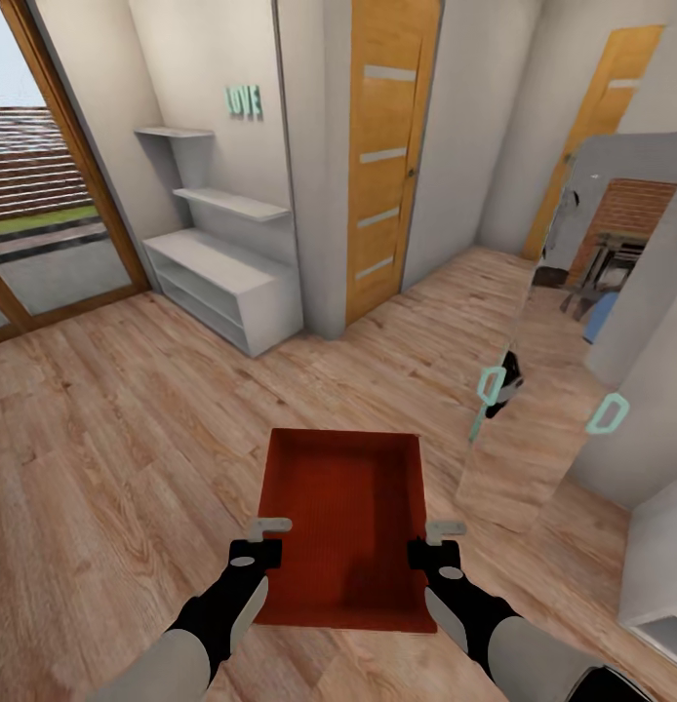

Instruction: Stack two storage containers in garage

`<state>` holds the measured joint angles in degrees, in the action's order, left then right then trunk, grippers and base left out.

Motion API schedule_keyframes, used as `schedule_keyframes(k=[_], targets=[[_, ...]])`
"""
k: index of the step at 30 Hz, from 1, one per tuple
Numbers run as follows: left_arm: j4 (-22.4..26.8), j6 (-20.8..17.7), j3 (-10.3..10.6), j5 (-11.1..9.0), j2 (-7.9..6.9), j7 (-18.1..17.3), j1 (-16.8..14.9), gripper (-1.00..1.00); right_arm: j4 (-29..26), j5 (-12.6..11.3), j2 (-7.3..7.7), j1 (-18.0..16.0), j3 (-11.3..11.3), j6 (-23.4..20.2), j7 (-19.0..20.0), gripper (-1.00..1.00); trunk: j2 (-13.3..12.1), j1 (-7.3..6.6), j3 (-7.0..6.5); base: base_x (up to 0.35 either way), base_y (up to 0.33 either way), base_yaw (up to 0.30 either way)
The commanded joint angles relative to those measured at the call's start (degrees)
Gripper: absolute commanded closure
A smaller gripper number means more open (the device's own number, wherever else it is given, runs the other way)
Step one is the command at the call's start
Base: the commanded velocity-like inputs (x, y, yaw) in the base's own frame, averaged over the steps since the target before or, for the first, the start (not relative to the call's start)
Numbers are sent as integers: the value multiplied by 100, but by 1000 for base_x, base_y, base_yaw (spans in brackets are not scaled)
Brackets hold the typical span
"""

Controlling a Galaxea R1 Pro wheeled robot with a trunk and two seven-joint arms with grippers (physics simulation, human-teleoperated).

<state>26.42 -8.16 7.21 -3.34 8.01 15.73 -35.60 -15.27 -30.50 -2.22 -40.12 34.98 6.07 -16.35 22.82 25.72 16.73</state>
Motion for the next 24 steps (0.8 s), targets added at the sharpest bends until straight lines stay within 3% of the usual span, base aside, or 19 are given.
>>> schedule_keyframes(k=[1,24], targets=[[-23,-336,97,-149,-10,70,1,100,-11,71,55,-13,-96,43,-82,100,10,6,9,322,0,0],[-23,-336,97,-149,-10,70,1,100,-11,72,55,-13,-96,43,-79,100,10,6,-24,322,0,0]])
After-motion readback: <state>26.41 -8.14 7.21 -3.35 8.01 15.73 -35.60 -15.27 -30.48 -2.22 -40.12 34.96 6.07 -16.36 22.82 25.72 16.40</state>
